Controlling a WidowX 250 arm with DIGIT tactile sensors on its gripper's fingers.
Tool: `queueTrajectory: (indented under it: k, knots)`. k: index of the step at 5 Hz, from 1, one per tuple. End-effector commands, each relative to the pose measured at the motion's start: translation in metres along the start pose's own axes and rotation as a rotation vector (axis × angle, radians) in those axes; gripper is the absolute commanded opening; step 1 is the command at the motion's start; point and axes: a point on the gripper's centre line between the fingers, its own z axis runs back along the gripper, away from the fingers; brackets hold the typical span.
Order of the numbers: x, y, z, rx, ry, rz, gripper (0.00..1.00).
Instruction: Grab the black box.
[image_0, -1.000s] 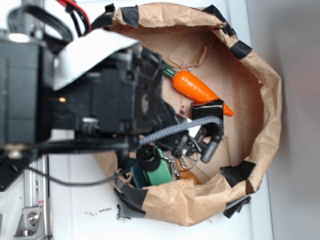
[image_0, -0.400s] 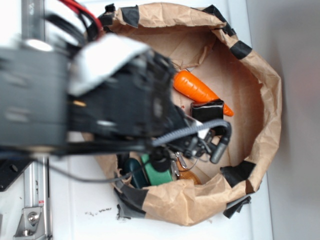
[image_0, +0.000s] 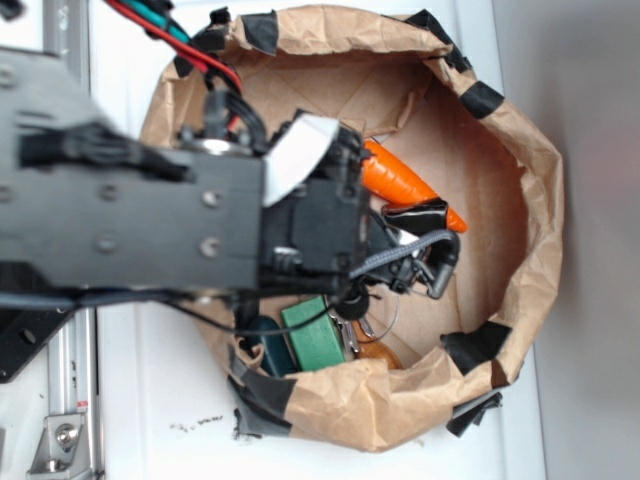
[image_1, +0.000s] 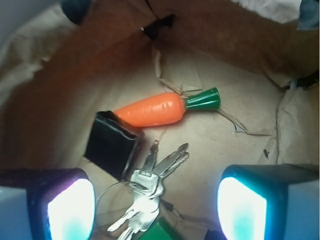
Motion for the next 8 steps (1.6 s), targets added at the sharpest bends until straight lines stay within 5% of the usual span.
queueTrajectory:
  k: [1, 3, 4, 7, 8]
  knots:
    - [0.013, -0.009, -0.038, 0.067, 0.01, 0.138, 1.0]
    - [0.024, -0.03, -0.051, 0.021, -0.069, 0.209, 1.0]
    - [0.023, -0.04, -0.062, 0.043, -0.079, 0.24, 1.0]
    - [-0.005, -0.051, -0.08, 0.051, 0.129, 0.228, 1.0]
    - [-0.017, -0.042, -0.07, 0.045, 0.192, 0.229, 0.0]
